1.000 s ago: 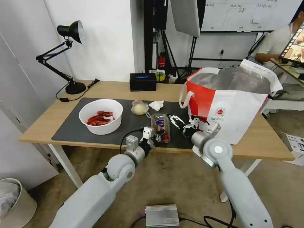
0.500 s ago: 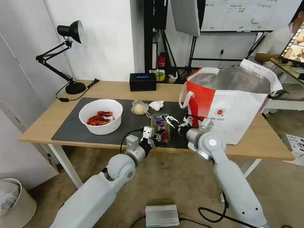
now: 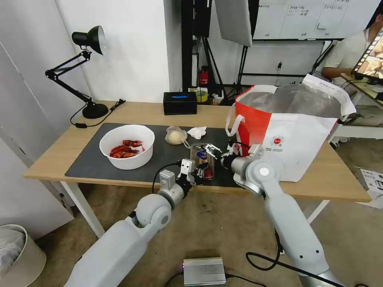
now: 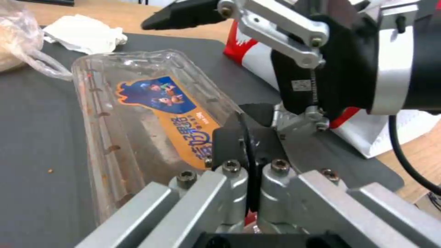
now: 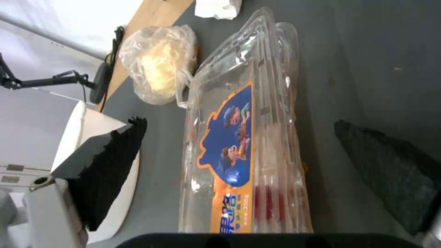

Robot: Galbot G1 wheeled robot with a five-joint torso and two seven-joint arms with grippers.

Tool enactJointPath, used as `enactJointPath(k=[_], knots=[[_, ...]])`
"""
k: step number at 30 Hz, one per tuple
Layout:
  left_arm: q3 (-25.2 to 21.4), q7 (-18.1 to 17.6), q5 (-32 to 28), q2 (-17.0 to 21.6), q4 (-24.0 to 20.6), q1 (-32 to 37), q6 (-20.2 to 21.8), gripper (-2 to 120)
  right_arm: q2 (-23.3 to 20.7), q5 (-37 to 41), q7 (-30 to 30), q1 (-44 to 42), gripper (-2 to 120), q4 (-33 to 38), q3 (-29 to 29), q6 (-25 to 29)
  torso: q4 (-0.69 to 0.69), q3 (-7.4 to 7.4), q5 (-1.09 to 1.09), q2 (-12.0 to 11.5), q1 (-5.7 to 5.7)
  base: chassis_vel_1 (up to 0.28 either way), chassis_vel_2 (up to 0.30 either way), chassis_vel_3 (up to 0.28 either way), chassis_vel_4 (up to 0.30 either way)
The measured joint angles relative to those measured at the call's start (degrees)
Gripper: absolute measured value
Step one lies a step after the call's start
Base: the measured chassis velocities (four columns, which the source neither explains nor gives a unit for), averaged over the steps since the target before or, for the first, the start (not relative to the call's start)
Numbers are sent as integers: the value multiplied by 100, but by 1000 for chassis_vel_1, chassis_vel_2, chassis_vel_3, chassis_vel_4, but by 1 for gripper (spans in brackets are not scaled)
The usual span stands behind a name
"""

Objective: Pick up the trash from the table and place it into the takeout bag.

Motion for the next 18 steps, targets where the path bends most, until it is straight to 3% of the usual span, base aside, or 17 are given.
enactJointPath(k=[18], knots=[[-50,-9,-41,0,-41,19,-8,0,205,91,238,261,100,-303,-131,-152,0,0,0,0,0,0,0,0,0]])
